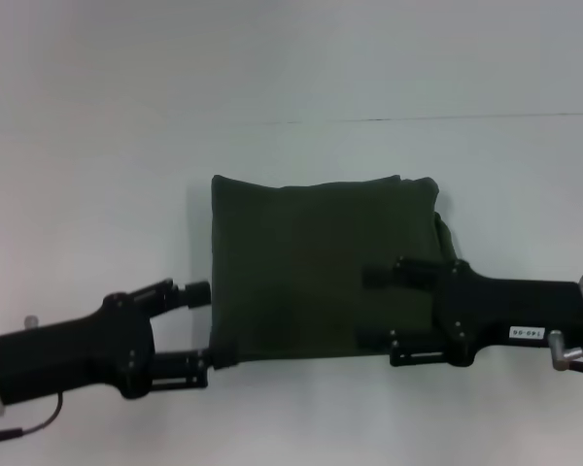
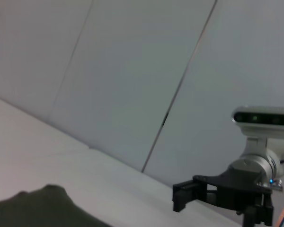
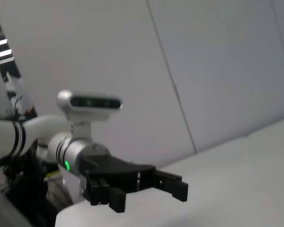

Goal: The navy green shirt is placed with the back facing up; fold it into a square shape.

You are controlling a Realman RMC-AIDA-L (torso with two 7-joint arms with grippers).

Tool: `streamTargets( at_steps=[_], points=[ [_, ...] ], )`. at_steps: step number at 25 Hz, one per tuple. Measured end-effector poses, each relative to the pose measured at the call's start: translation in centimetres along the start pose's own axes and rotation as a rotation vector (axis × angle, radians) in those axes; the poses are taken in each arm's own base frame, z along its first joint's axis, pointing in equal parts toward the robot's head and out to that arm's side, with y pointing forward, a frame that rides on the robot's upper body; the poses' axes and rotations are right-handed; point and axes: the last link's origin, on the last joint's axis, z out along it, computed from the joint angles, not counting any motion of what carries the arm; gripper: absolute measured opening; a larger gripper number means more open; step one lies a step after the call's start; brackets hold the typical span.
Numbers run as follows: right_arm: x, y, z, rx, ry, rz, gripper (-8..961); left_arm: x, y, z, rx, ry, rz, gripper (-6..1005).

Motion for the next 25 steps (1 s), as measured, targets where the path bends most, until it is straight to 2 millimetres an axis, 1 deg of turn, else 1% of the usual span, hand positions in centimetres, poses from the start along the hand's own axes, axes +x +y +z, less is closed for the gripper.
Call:
streamTargets(
  at_steps=[4,9,25],
  points=[
    [0.9,-0.2,0.0,0.016,0.066,0.042,917,-1.1,0.3,-0.1,-0.011,-0.062,-0.022,969],
    [1.7,-0.4,0.1,0.021,0.144,0.080,915,-2.3,0.5,0.3,-0.036,-0.125,-0.063,969],
    [2.0,-0.2,0.1,0.008,0.162,0.098,915,-2.6,0.9,0.5,-0.061,-0.138,-0.079,969]
  ],
)
